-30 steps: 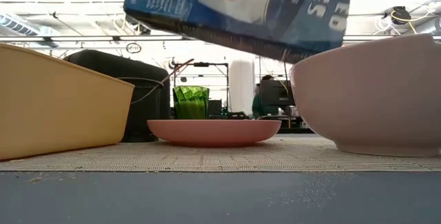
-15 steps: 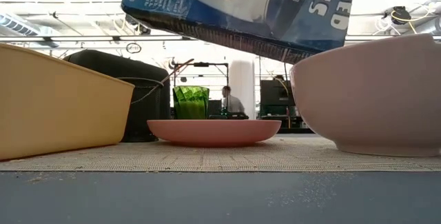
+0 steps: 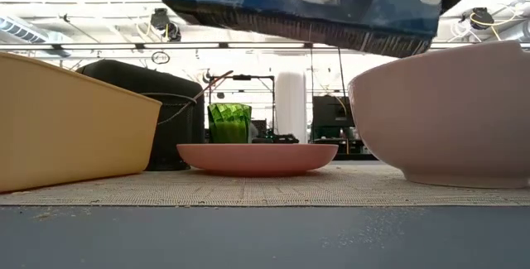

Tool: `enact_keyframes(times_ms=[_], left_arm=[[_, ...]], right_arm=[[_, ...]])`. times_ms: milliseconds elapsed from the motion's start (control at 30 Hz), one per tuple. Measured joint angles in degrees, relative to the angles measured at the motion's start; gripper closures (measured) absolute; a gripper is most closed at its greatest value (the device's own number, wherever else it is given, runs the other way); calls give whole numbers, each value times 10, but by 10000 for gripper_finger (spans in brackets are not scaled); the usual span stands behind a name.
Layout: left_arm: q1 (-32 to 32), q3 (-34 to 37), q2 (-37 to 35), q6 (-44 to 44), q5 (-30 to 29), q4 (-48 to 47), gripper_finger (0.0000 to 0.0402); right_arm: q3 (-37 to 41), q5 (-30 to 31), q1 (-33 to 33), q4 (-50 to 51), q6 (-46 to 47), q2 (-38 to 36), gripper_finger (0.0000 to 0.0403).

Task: Arrange a breakfast setting
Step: Pour the cereal in the bowl

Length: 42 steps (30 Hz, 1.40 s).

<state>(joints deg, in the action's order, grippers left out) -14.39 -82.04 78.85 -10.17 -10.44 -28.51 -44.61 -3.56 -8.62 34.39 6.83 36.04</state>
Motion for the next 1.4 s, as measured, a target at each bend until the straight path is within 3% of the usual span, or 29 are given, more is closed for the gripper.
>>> enact_keyframes(times_ms=[333,1400], left_arm=[[0,0,0,4,0,25,138],[-13,0,-20,42,-2,141,138]], right_arm=[[86,-11,0,-117,-6,0,181],[93,-10,0,-108,-47,0,181]])
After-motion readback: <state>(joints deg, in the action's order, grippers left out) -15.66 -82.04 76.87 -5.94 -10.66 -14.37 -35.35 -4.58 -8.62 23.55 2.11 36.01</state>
